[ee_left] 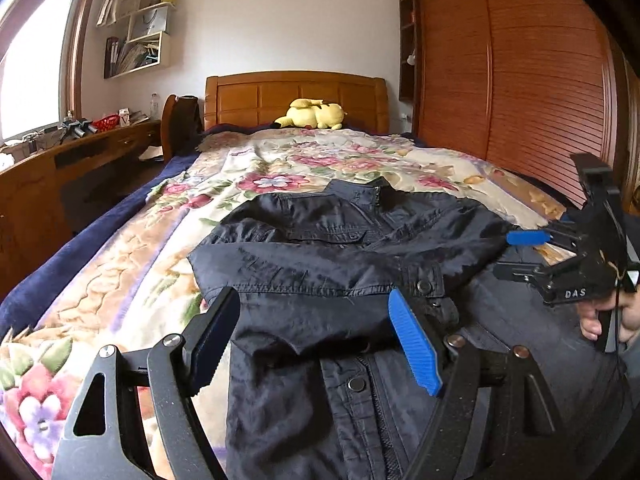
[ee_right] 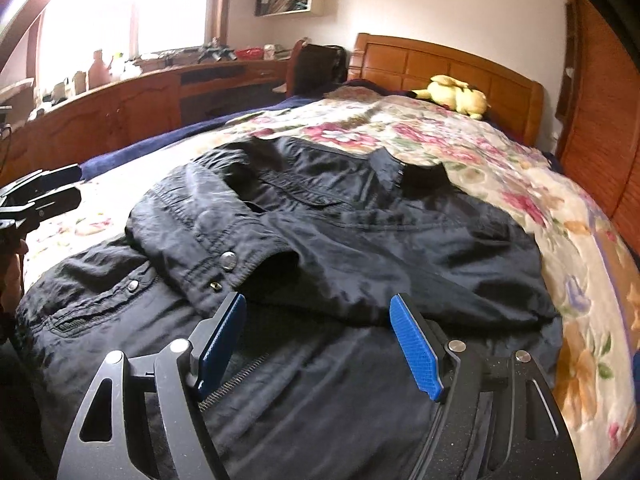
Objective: Fold large clothes
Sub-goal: 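Release the sleeve and withdraw the left tool, then grasp the jacket side with the right tool and fold it over the body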
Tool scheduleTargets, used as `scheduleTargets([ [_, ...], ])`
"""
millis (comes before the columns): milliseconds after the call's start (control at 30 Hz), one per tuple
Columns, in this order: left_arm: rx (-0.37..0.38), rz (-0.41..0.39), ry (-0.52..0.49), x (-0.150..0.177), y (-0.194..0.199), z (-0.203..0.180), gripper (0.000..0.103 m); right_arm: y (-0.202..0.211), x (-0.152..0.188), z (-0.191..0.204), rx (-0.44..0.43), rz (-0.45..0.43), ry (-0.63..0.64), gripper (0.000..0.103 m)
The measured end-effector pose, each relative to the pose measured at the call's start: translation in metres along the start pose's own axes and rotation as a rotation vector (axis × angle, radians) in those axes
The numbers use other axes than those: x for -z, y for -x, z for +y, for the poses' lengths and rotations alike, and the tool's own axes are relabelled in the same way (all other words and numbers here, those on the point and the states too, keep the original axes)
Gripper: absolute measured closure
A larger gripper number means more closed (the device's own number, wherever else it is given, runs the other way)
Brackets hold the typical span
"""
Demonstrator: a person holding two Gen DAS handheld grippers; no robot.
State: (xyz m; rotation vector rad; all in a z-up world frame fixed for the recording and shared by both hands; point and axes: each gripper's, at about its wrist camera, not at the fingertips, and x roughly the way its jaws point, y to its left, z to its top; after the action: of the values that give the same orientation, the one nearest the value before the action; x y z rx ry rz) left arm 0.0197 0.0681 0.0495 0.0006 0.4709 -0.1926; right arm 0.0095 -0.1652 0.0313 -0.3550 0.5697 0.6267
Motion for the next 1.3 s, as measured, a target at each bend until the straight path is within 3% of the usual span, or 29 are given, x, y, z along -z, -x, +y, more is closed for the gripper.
scheduleTargets([
  [333,0.010,0.021,0.036,0.012,-0.001,0.029,0.025,-0.041,-0.035,0.015,-0.019,0.080,0.001,0.027],
  [833,-0.020,0.031,0.062,0.020,0.002,0.054,0.025,-0.129,-0.050,0.013,-0.063,0.222,-0.074,0.027],
  [867,-0.021,0.032,0.062,0.020,0.001,0.055,0.025,-0.131,-0.050,0.013,-0.070,0.224,-0.075,0.029],
  [967,-0.021,0.031,0.062,0.019,0.001,0.055,0.025,-0.132,-0.048,0.017,-0.115,0.234,-0.059,0.057],
  [1000,-0.021,0.032,0.065,0.020,0.001,0.056,0.025,-0.131,-0.048,0.020,-0.125,0.234,-0.044,0.073],
  [1033,-0.022,0.033,0.067,0.019,0.000,0.056,0.025,-0.129,-0.047,0.021,-0.136,0.231,-0.035,0.083],
  [1100,-0.028,0.031,0.065,0.020,0.001,0.057,0.025,-0.121,-0.049,0.026,-0.141,0.204,-0.011,0.095],
  [1300,-0.047,0.022,0.071,0.021,0.002,0.061,0.025,-0.070,-0.057,0.025,-0.154,0.043,0.000,0.098],
])
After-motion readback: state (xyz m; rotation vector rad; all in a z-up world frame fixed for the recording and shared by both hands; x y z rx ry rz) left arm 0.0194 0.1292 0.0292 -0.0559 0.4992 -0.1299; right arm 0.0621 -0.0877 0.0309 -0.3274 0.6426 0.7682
